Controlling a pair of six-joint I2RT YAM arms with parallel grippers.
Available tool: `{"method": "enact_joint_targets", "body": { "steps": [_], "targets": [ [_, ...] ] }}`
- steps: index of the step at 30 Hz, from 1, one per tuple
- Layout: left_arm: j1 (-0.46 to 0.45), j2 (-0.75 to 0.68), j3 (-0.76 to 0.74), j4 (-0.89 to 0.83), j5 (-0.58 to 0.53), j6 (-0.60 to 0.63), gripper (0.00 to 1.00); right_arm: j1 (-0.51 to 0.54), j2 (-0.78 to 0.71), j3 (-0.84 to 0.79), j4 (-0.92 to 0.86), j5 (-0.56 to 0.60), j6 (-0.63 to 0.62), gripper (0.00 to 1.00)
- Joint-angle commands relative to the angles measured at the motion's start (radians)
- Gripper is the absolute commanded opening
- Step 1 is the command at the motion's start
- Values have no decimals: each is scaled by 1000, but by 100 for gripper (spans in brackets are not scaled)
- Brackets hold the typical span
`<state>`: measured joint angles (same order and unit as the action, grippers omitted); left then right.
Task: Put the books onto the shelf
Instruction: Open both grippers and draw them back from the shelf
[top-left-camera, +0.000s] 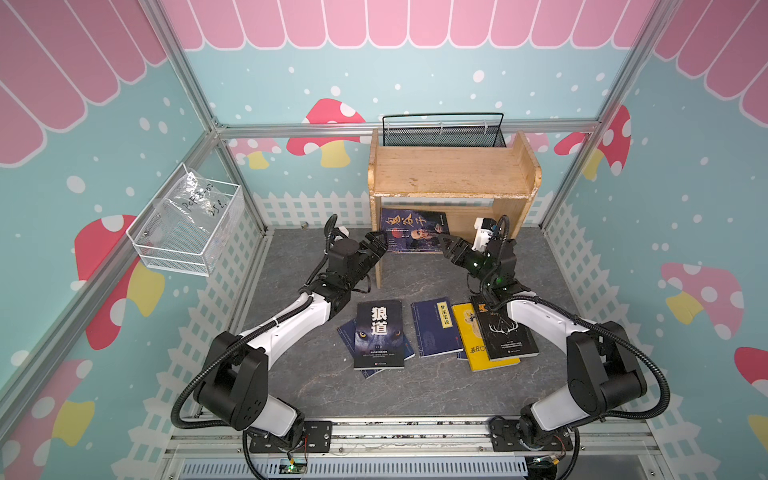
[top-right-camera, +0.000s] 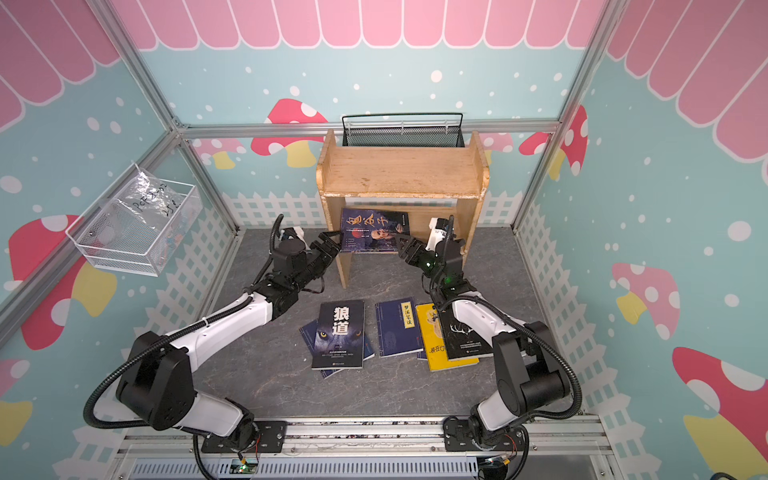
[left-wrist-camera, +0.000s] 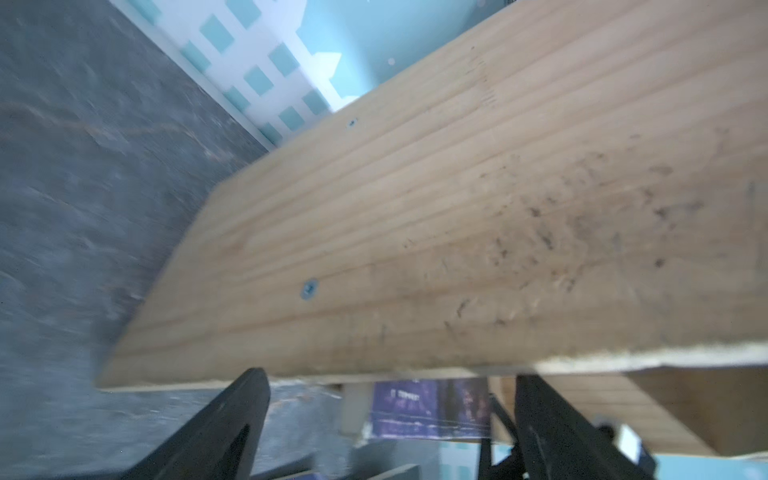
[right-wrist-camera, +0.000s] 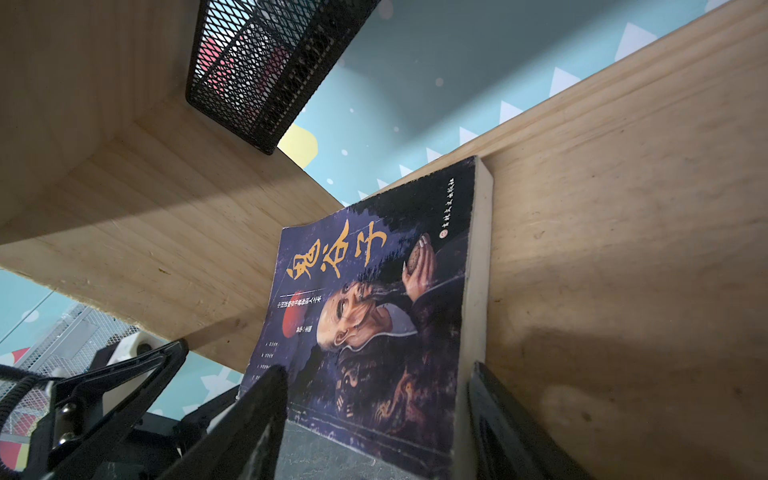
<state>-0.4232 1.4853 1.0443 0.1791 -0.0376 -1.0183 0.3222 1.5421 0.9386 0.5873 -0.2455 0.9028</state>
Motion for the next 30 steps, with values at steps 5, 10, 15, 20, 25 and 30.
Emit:
{"method": "enact_joint_targets", "body": {
  "steps": [5, 10, 15, 20, 25, 30],
  "targets": [
    [113, -76, -105, -13, 236, 512, 99, 15, -15, 5, -92, 6, -50, 71],
    [112, -29, -26, -193, 333, 749, 96, 15, -33, 3, -141, 36, -112, 71],
    [101, -28, -39, -155, 371, 794, 96, 15, -46, 0, -181, 65, -162, 71],
    [93, 2, -27, -127, 333, 791, 95, 15, -37, 10, -186, 51, -159, 71],
    [69, 21, -16, -89, 224, 785, 93, 17, -25, 18, -188, 38, -144, 71],
    [66, 23, -23, -26, 192, 749, 88, 21, -15, 26, -188, 27, -136, 71]
  ]
}}
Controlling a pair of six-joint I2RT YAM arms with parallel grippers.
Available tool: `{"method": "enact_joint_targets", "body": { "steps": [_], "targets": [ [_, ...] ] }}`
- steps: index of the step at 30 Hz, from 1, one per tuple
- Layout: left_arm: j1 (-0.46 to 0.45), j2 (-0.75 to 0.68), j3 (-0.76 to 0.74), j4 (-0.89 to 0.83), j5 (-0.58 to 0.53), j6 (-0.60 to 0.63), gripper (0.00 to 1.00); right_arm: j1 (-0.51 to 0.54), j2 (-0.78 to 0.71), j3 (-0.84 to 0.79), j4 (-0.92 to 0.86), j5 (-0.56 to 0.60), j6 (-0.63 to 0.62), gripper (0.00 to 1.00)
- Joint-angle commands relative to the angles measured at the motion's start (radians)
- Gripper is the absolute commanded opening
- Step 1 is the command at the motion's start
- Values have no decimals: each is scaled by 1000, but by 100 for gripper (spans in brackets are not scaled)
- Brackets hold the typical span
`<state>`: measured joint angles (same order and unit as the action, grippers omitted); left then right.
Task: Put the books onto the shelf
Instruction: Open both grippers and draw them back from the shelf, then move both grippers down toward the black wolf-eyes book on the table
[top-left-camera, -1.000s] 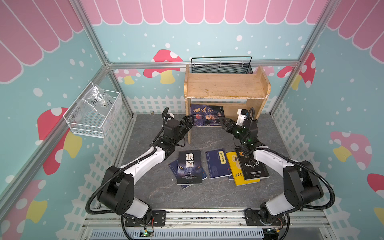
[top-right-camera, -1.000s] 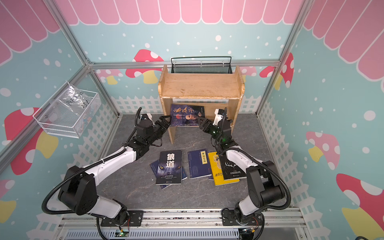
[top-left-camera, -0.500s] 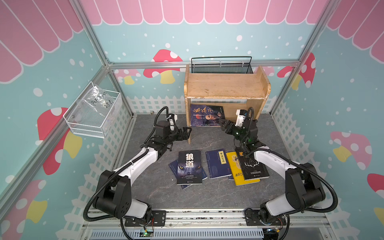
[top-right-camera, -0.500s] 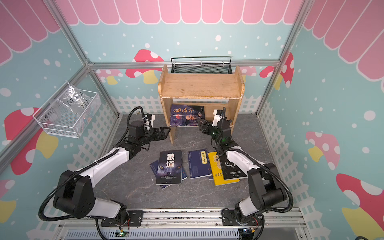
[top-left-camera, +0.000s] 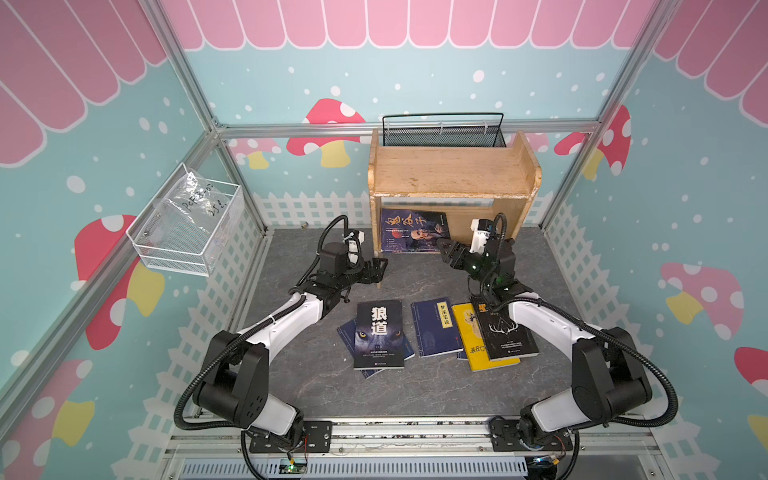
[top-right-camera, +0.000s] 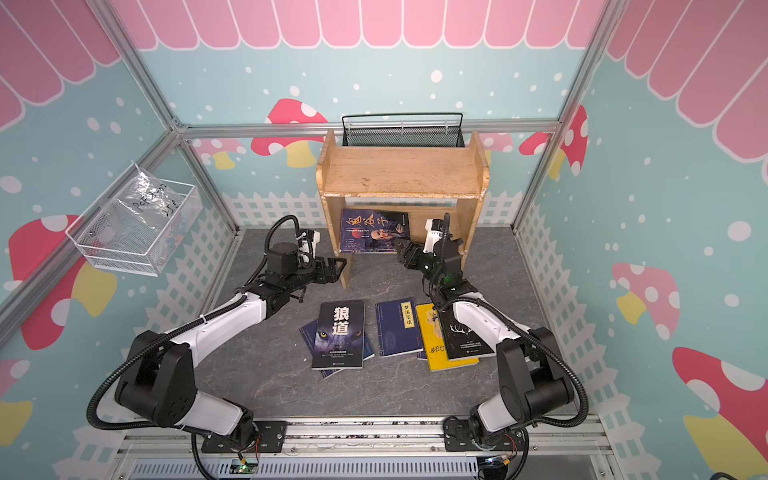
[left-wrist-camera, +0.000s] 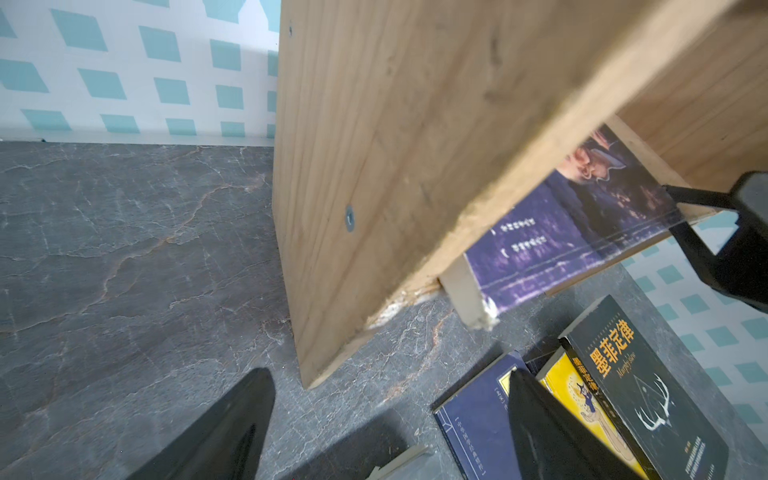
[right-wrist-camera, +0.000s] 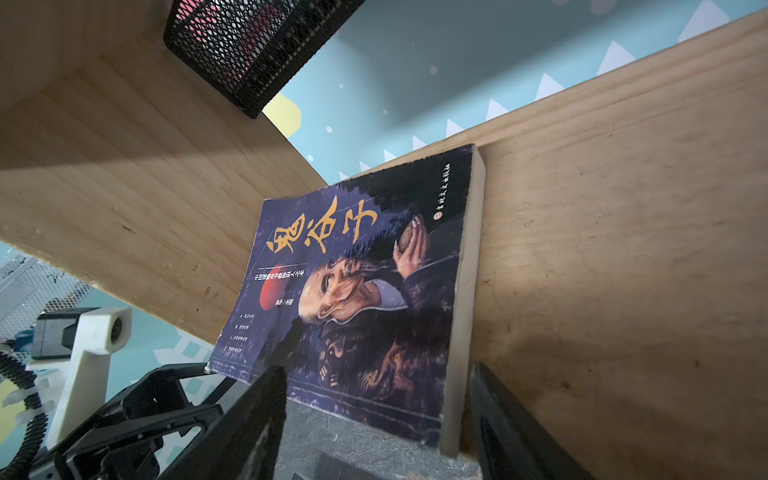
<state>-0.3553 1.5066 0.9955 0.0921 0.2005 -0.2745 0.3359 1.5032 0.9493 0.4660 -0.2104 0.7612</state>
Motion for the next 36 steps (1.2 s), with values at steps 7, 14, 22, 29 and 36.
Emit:
{"method": "enact_joint_targets", "body": {
  "steps": [7, 14, 22, 29, 36],
  "targets": [
    [-2, 16, 27, 97, -72, -24, 85, 19, 30, 20, -67, -28, 32, 71],
    [-1, 44, 51, 68, -129, -28, 74, 25, 31, 32, -62, -34, 46, 71],
    [-1, 40, 30, 107, -126, -46, 73, 29, 75, 60, -51, -41, 44, 71],
    [-1, 17, -9, 131, -121, -61, 73, 29, 97, 84, -46, -45, 49, 71],
    [-2, -11, -27, 118, -138, -59, 74, 31, 82, 56, -71, -13, 54, 72]
  ]
}}
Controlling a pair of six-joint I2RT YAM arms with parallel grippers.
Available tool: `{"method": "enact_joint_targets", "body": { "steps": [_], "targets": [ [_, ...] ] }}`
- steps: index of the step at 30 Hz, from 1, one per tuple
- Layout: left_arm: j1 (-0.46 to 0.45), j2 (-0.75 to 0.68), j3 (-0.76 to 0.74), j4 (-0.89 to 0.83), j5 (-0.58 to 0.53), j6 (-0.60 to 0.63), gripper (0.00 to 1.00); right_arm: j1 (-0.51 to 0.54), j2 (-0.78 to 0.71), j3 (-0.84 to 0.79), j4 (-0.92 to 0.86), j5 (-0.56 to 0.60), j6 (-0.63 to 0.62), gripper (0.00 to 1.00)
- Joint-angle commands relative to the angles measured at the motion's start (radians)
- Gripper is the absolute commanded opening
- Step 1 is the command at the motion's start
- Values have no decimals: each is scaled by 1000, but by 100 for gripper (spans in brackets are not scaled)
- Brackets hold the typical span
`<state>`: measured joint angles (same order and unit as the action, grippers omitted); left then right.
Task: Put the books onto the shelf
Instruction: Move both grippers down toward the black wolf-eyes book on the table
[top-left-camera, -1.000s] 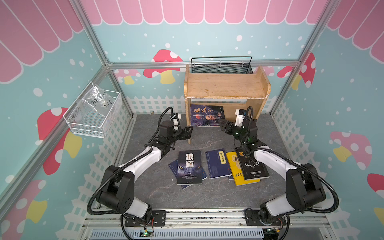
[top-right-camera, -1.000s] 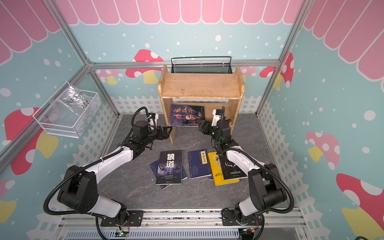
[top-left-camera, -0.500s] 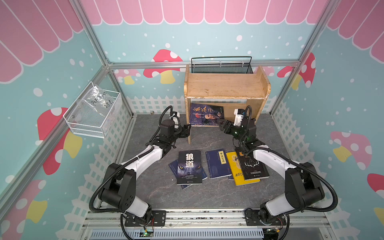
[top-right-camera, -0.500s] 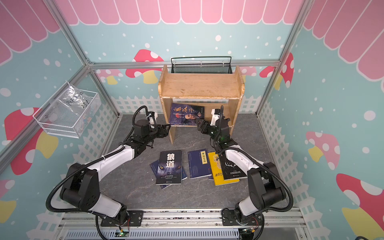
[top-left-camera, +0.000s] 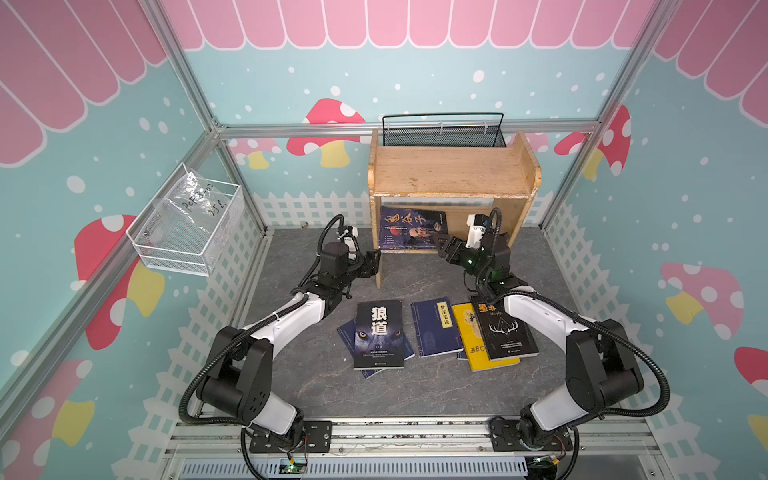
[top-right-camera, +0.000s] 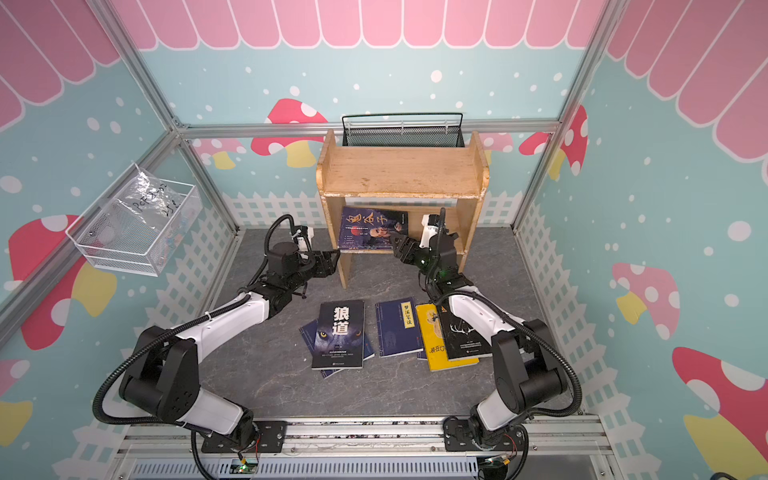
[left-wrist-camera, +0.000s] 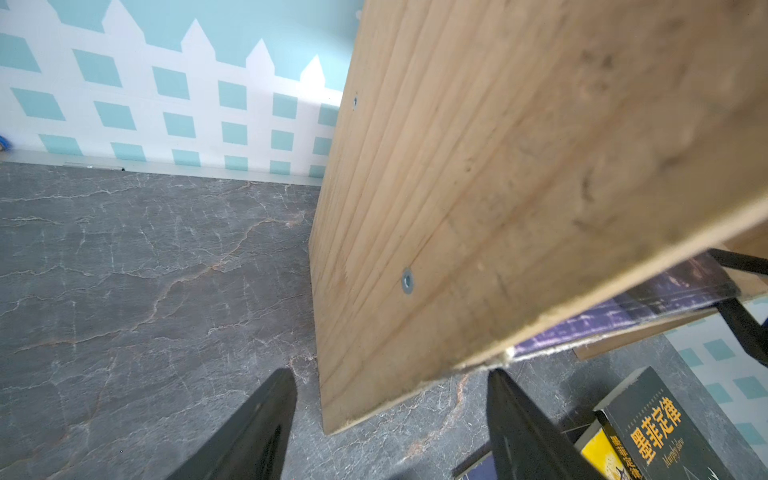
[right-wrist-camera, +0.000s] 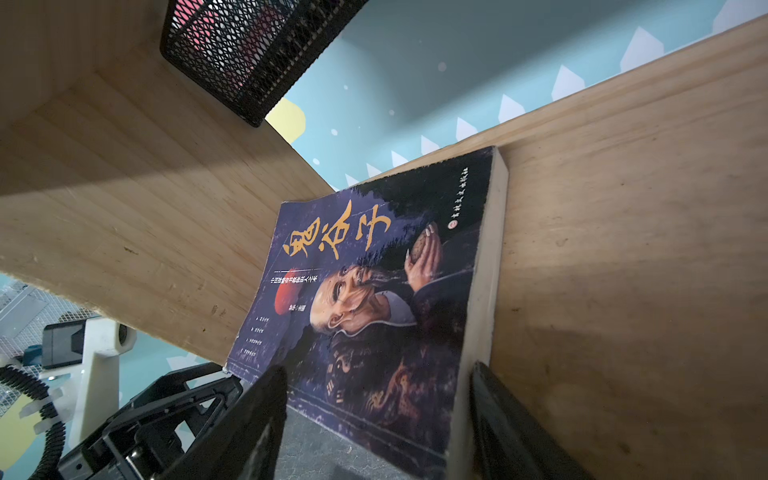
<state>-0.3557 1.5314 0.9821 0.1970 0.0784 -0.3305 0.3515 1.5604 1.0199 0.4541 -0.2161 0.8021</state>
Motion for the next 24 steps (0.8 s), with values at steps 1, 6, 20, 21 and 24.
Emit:
{"method": "enact_joint_targets", "body": {
  "steps": [1, 6, 20, 21, 24],
  "targets": [
    [-2, -38, -14, 13, -14, -4, 75, 15, 22, -12, -74, 7, 4, 72],
    [-1, -71, -30, -3, -10, -8, 76, 16, -23, 8, -177, 139, -65, 74],
    [-1, -296, -126, -178, -32, -28, 92, 31, -204, -23, -259, 175, -128, 76],
    [-1, -309, -132, -216, -30, -43, 94, 46, -221, -44, -268, 164, -122, 76],
    [-2, -346, -166, -322, 15, -88, 96, 102, -273, -102, -325, 134, -103, 76]
  ]
}}
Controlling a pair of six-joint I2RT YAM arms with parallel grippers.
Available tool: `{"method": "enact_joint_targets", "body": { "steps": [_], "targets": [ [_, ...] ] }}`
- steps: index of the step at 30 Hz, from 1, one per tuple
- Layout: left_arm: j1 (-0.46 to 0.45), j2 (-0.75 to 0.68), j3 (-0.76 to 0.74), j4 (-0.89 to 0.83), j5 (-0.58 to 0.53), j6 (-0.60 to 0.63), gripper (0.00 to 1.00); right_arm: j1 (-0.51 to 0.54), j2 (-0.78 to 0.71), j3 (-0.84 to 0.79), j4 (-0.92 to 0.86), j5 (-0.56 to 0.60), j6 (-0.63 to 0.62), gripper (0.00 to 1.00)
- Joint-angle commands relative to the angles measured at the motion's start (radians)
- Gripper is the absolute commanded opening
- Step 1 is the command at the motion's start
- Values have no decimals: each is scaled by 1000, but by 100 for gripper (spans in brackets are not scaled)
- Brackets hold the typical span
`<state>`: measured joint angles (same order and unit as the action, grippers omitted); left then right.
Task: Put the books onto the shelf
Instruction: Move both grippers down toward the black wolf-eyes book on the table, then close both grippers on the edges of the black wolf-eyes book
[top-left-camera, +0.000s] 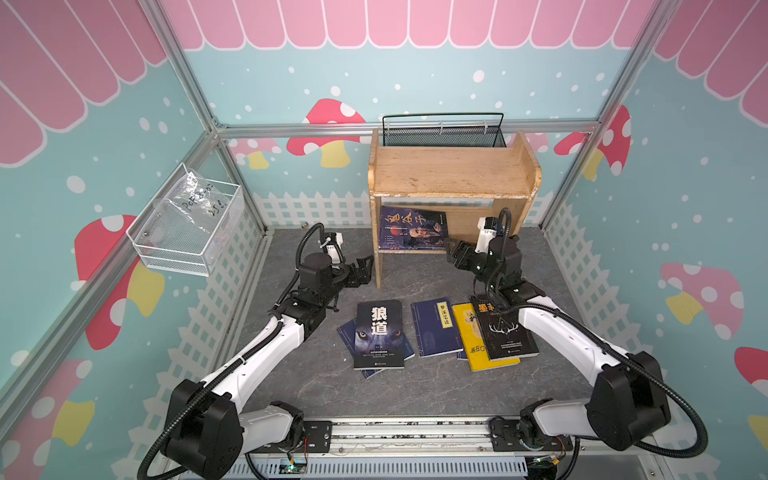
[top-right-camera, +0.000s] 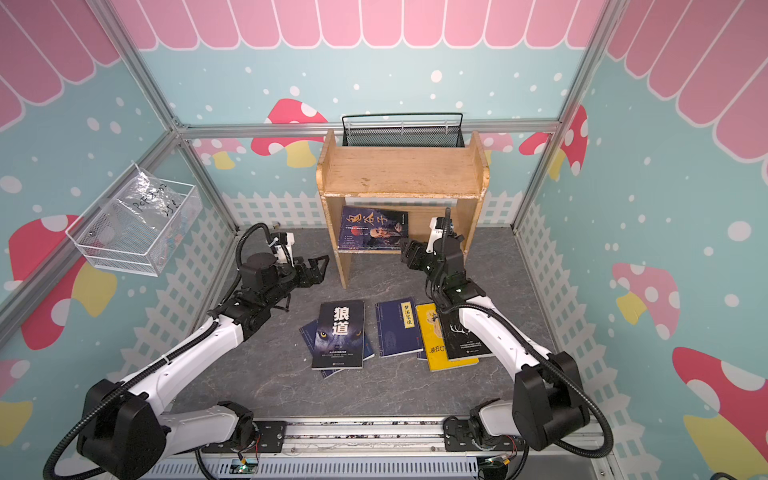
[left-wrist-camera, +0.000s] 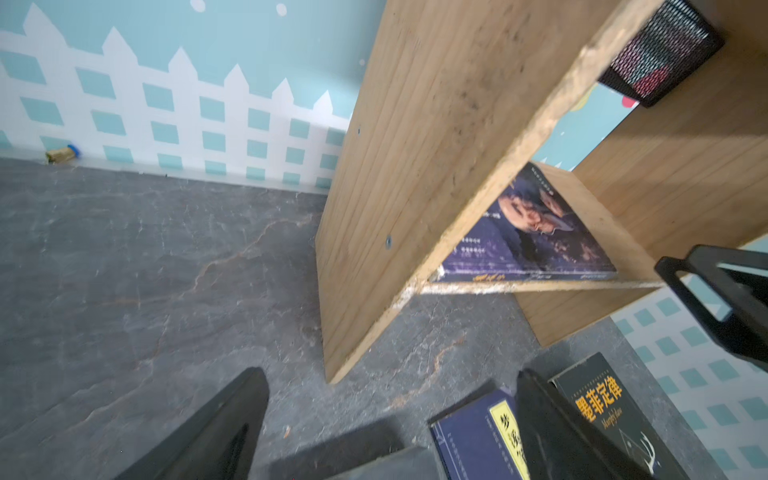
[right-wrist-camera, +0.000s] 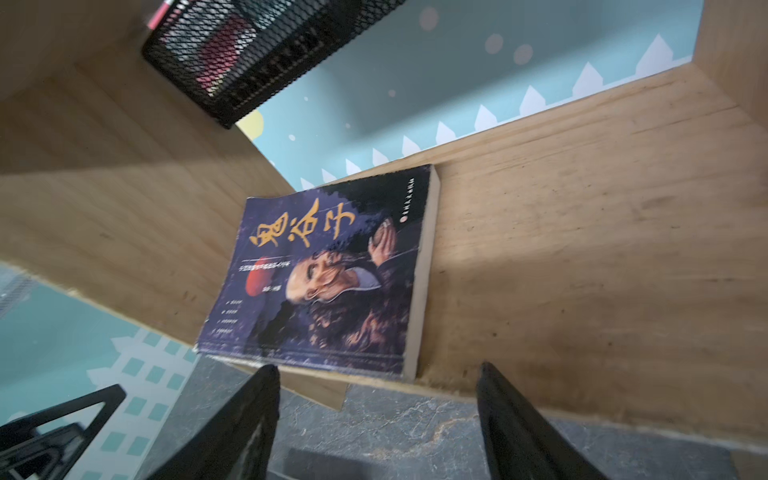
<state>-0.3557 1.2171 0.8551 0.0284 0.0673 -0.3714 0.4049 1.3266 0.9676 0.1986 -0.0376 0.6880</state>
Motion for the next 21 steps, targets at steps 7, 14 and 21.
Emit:
{"method": "enact_joint_targets", "body": {
  "steps": [7, 14, 21],
  "targets": [
    [-2, -182, -190, -319, 82, -162, 99, 191, -146, -243, -100, -40, 152, 75],
    [-3, -198, -335, -280, 195, -275, 99, 264, -19, -329, 76, -120, 204, 73],
    [-6, -123, -449, -119, 280, -376, 99, 325, 221, -259, 197, -206, 230, 70]
  ]
}}
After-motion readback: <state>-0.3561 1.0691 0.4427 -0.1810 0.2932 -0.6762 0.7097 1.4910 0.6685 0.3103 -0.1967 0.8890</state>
